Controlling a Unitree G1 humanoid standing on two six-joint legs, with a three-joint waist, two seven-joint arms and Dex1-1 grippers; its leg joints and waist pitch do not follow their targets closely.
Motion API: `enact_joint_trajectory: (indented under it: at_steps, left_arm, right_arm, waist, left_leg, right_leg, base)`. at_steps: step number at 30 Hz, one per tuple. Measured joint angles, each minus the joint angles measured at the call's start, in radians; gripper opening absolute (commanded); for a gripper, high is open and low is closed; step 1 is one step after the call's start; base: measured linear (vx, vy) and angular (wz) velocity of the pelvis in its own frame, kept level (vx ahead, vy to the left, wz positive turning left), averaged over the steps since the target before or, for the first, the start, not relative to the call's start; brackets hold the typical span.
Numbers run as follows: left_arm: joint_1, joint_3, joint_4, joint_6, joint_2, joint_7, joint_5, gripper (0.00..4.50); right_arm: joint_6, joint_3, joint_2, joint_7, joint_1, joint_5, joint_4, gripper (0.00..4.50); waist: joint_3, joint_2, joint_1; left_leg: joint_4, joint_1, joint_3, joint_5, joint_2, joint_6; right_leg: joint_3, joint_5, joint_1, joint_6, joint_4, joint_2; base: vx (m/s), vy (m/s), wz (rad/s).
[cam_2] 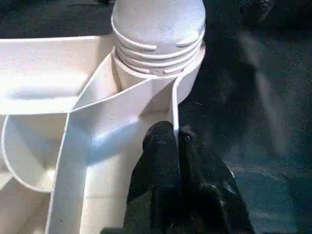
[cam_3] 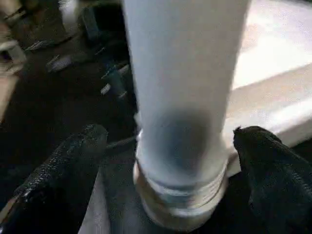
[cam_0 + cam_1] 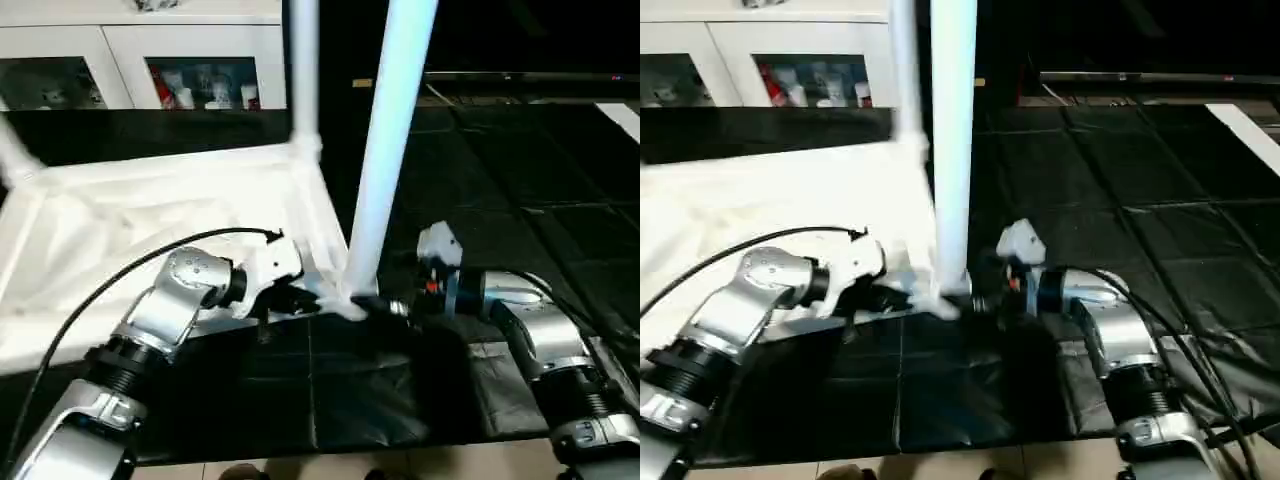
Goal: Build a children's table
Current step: Rotate leg to tighten
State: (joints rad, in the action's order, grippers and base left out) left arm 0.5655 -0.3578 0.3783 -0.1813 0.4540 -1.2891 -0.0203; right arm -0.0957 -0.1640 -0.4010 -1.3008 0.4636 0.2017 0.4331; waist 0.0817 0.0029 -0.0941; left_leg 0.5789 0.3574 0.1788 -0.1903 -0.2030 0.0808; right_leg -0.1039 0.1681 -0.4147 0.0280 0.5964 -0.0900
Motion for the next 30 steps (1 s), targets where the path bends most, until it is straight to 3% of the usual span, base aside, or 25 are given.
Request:
enact_joint_trajectory:
  at_steps: [7, 30]
  left_arm:
    - [0.025, -0.039, 0.021, 0.063, 0.038, -0.127, 0.003, 0.0]
    - [0.025, -0.067, 0.02, 0.105, 0.041, -0.184, 0.006, 0.0]
  right_arm:
    - [0.041, -0.058, -0.021, -0.136, 0.012, -0.003, 0.007, 4.45]
    - [0.068, -0.107, 0.018, -0.171, 0.026, -0.003, 0.041, 2.72]
  waist:
    - [0.0, -0.001, -0.007]
    - [0.0, -0.001, -0.019]
  left_leg:
    - [0.002, 0.0, 0.0, 0.0, 0.0, 0.0]
    - [0.006, 0.0, 0.0, -0.001, 0.0, 0.001]
  right_leg:
    - [0.0, 0.0, 0.0, 0.0, 0.002, 0.0]
    - [0.002, 0.0, 0.001, 0.0, 0.005, 0.0]
  base:
    - [0.0, 0.0, 0.0]
    - [0.0, 0.0, 0.0]
